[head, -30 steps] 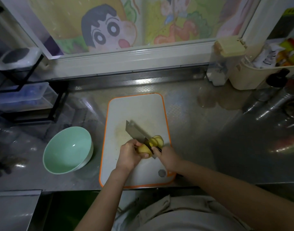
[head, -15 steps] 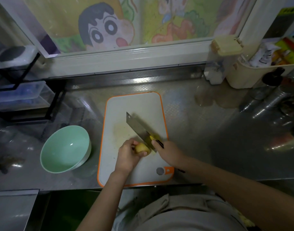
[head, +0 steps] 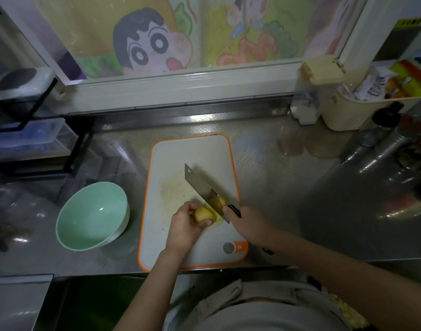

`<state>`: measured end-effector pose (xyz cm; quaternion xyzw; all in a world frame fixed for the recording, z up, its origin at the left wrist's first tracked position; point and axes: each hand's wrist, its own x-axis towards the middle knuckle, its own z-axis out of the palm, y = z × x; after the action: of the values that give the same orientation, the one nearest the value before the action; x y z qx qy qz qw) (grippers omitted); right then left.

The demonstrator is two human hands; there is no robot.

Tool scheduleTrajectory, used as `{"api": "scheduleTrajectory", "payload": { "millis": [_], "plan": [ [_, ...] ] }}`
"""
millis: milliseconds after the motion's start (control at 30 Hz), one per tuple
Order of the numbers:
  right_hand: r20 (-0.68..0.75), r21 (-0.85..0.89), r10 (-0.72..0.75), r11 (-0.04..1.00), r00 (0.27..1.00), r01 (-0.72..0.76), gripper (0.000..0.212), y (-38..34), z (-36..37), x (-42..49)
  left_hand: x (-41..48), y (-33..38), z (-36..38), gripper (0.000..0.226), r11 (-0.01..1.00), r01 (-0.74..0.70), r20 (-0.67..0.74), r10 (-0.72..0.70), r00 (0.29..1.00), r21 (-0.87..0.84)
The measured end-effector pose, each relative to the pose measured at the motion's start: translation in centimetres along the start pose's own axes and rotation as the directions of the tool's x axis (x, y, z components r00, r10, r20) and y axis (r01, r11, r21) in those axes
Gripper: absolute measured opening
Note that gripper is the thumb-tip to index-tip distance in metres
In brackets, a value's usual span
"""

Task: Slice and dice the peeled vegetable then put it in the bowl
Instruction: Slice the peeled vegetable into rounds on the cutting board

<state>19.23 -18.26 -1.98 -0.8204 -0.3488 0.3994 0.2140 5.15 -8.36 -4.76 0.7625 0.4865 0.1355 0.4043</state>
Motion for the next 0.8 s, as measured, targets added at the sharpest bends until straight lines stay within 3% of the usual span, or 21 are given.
{"api": "scheduleTrajectory", "payload": {
  "millis": [800],
  "plan": [
    [0.052,-0.032,-0.058,0.998,0.997,0.059,0.05,-0.8,-1.6,-3.1,-1.1,0.2,0.3,0.038,0.996,-0.089,-0.063,0.091,0.994,0.024]
  ]
}}
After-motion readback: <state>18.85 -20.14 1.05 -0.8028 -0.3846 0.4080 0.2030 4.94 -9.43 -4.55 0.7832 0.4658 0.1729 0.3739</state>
